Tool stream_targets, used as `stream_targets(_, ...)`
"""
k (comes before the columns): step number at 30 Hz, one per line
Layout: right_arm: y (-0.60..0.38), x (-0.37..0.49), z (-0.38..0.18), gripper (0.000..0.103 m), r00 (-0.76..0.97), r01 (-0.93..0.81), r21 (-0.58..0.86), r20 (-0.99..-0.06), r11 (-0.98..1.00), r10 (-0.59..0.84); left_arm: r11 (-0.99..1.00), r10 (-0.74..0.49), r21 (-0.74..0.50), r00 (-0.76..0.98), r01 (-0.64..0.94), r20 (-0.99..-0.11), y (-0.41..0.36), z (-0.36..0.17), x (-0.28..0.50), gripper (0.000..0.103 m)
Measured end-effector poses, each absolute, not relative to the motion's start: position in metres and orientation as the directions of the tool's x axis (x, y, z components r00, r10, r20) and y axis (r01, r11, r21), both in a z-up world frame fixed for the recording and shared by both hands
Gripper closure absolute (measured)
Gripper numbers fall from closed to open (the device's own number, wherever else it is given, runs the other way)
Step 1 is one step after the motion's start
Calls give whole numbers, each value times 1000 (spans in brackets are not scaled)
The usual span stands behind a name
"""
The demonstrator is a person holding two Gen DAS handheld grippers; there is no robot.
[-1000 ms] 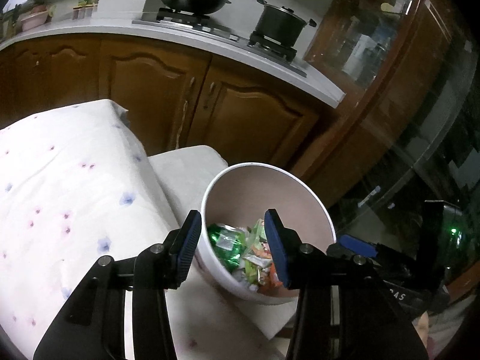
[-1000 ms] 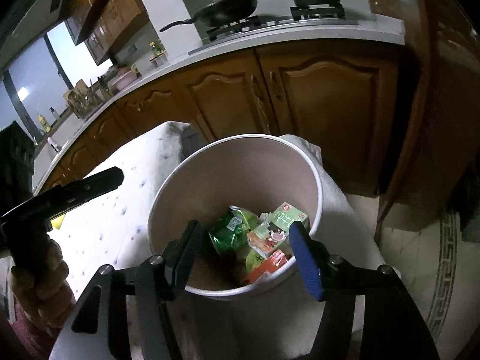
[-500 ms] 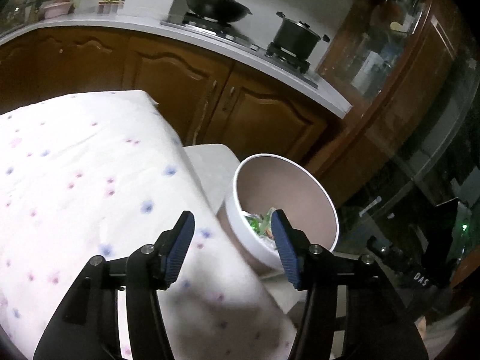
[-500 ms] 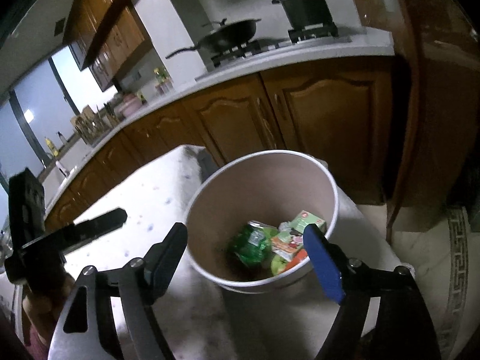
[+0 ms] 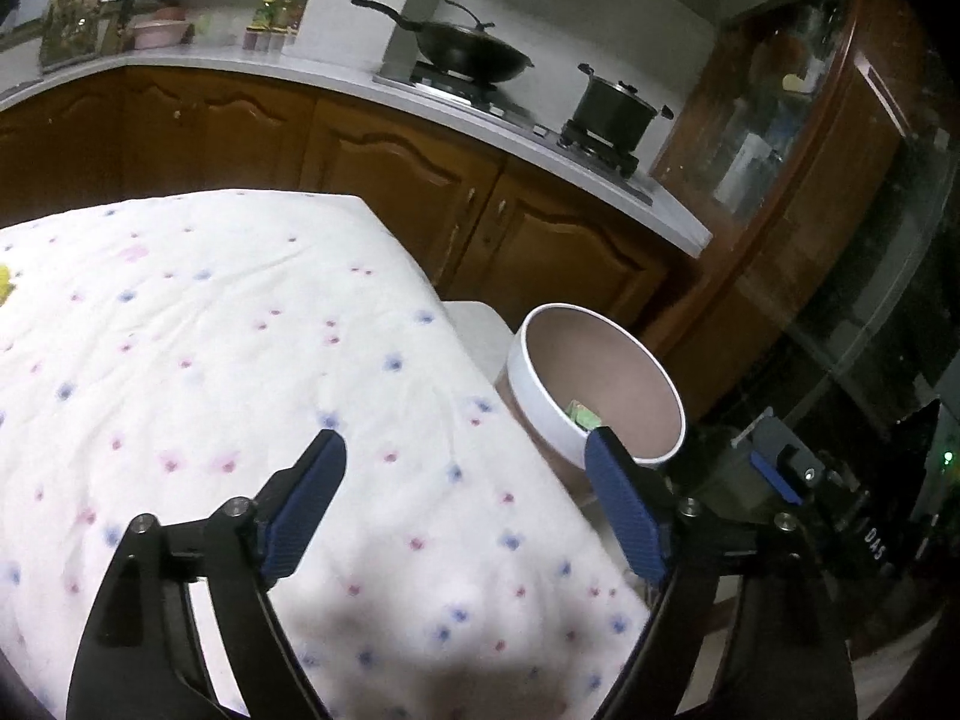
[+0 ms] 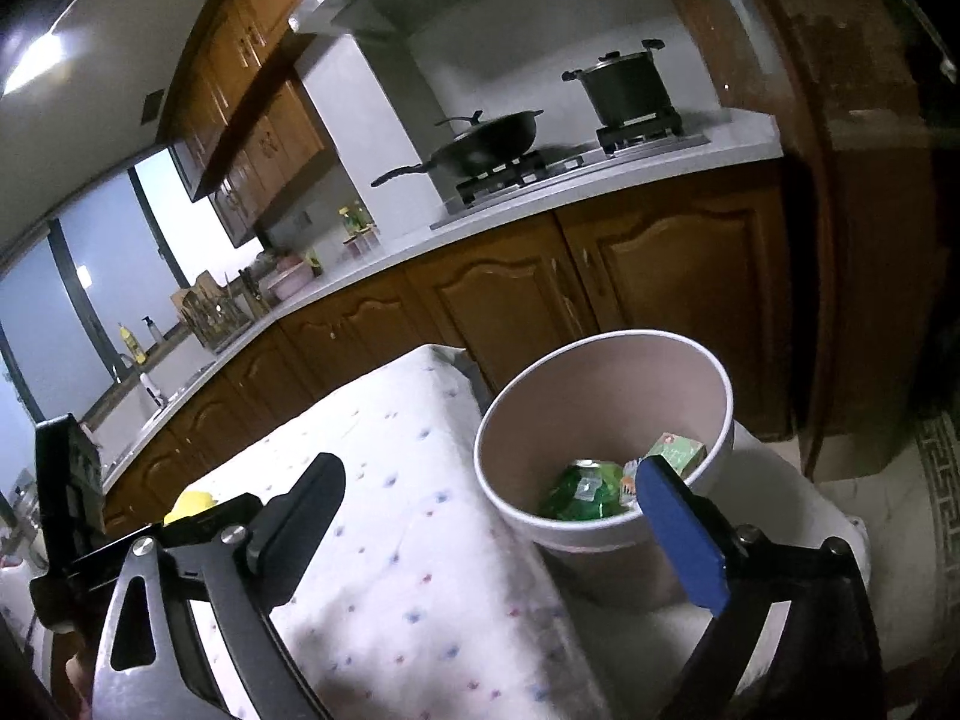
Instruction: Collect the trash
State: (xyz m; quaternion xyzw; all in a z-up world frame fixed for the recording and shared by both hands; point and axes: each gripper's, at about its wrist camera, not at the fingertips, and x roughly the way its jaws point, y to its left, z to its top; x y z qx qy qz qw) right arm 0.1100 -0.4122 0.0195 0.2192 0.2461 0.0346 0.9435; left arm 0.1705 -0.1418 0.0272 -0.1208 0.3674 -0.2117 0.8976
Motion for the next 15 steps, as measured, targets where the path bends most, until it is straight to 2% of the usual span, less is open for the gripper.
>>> stream_targets(6, -389, 88, 20, 4, 887, 52, 386, -442, 921, 135, 893, -447, -329, 687, 307, -573, -130, 31, 143, 16)
stream_targets(8, -379, 79, 23, 4, 895, 49, 350, -431, 935, 115, 905, -422, -298, 727, 303, -542, -124, 34, 129, 10)
stream_targets(11, -362, 65, 31, 1, 915, 44, 280, -397, 959, 74, 919, -388, -264, 781, 292, -489, -117, 41, 110, 3)
stream_targets(15, -340, 43, 51, 0, 947, 29, 188, -319, 982, 33, 939, -337, -214, 842, 269, -421, -104, 55, 85, 0)
